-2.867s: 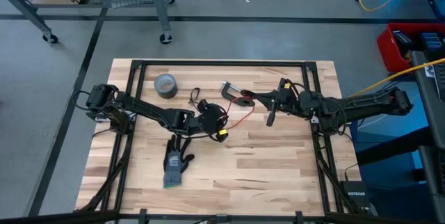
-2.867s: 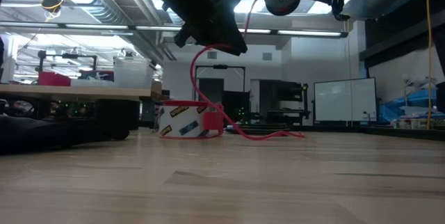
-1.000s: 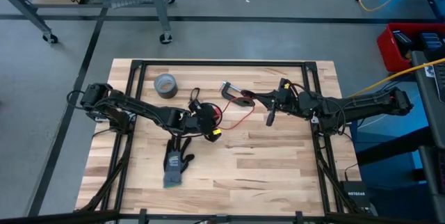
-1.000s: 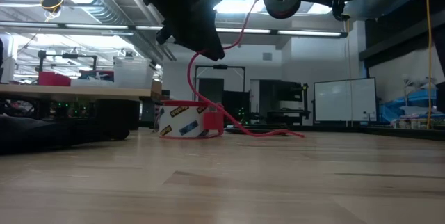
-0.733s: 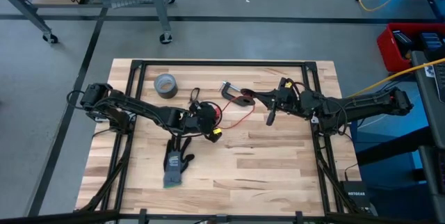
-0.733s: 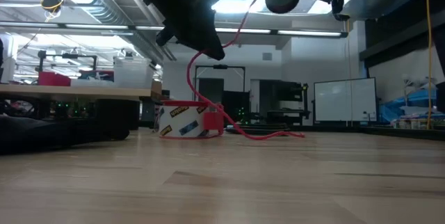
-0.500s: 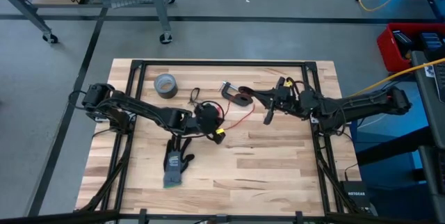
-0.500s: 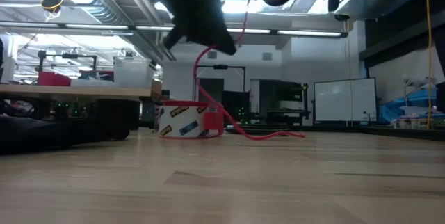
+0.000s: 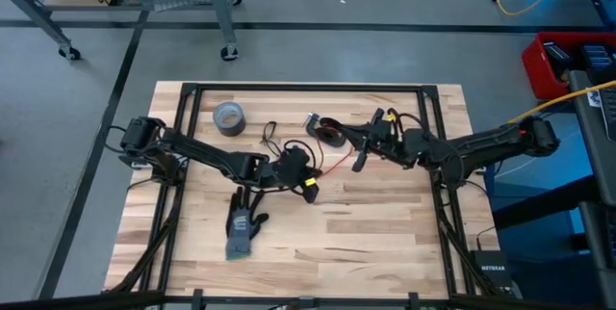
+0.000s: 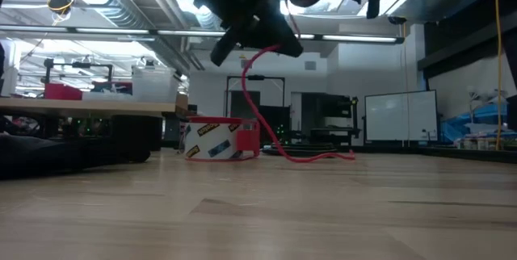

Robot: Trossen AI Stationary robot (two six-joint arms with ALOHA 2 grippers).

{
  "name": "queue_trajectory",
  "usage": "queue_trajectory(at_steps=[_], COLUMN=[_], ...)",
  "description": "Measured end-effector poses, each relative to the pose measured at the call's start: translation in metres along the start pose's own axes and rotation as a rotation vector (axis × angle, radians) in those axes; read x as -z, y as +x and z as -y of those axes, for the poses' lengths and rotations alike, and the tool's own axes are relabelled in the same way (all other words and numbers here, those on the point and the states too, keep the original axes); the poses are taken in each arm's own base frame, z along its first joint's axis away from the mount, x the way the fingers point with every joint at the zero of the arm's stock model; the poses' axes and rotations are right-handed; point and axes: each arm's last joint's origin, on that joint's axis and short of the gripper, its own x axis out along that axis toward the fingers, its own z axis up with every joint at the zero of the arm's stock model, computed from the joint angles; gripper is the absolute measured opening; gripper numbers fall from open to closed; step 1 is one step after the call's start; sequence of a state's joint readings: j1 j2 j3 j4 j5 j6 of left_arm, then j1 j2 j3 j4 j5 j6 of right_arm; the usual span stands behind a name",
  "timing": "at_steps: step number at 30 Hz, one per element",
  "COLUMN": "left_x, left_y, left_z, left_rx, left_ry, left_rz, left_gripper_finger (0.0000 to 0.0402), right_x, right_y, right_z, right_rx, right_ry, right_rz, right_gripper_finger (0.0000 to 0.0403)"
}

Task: Coil cords
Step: Coil the red wire onto the spool

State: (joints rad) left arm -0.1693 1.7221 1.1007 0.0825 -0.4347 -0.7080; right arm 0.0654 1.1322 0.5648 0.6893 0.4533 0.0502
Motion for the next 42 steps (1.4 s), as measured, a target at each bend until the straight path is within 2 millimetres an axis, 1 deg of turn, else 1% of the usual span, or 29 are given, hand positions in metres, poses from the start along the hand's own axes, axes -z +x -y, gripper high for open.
queue_trajectory(at_steps=[5, 10, 18, 21, 25, 29, 38, 42], left_x=[-0.002, -0.004, -0.024, -0.030, -0.036, -0.038, -0.040, -0.040], left_y=[0.006, 0.009, 0.005, 0.003, 0.002, 0.001, 0.000, 0.002], left_z=[0.005, 0.009, 0.024, 0.028, 0.030, 0.030, 0.030, 0.026], left_rx=[0.091, 0.120, 0.185, 0.190, 0.166, 0.133, 0.120, 0.101], left_ry=[-0.034, -0.030, 0.048, 0.080, 0.108, 0.119, 0.117, 0.118], left_rz=[0.022, 0.004, 0.052, 0.063, 0.035, -0.007, -0.022, -0.038], left_gripper_finger=[0.0001, 0.0000, 0.0000, 0.0000, 0.0000, 0.0000, 0.0000, 0.0000], right_x=[0.007, 0.013, 0.020, 0.022, 0.025, 0.030, 0.042, 0.047], right_y=[0.007, 0.015, 0.028, 0.028, 0.028, 0.027, 0.024, 0.023], right_z=[-0.003, -0.007, -0.013, -0.013, -0.014, -0.013, -0.012, -0.013], right_rx=[-0.001, 0.000, 0.002, -0.006, -0.029, -0.041, -0.039, -0.097], right_ry=[0.008, 0.004, -0.022, -0.037, -0.035, -0.055, -0.104, -0.113], right_rz=[0.012, -0.009, -0.064, -0.102, -0.128, -0.181, -0.302, -0.355], right_gripper_finger=[0.0005, 0.0005, 0.0005, 0.0005, 0.0005, 0.0005, 0.0005, 0.0005])
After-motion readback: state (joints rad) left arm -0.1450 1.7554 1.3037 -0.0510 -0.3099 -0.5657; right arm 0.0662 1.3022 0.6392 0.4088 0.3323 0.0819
